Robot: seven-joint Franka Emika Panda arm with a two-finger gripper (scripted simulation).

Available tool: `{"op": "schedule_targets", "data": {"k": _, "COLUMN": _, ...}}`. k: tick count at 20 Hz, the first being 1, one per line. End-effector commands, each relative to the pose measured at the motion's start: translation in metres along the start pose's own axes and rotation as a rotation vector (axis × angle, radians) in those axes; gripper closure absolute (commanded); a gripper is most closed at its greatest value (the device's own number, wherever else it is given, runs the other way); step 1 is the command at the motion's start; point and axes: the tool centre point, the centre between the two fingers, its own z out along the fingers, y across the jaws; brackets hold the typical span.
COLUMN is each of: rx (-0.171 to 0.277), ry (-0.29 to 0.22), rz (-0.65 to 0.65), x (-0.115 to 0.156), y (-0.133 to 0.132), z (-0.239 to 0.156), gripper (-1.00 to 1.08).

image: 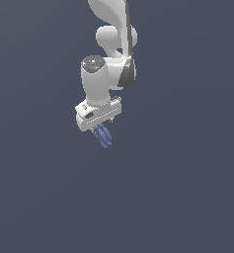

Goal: Pick up the object and move it to a goal position.

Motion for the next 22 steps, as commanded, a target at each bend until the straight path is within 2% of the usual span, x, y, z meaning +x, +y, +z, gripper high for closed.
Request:
{"op": "schedule_targets", "data": {"k": 1, "rx": 0.001, "ry": -0.002, "rz": -0.013, "x": -0.002, "y": -0.001, "z": 0.001, "gripper": -0.92}}
{"op": "schedule_targets", "data": {"k": 8, "rx": 0.001, "ry": -0.002, "rz": -0.012, "x": -0.002, "y": -0.001, "z": 0.006, "gripper": -0.92}}
{"op": "schedule_targets", "data": {"k": 17, "rx": 0.001, "ry": -0.002, "rz": -0.015, "x": -0.003, "y": -0.001, "z": 0.044, "gripper": -0.92}}
{"op": "schedule_targets", "data": {"k": 22, "rx": 0.001, "ry": -0.002, "rz": -0.016, "x": -0.003, "y": -0.001, "z": 0.051, "gripper": -0.92}}
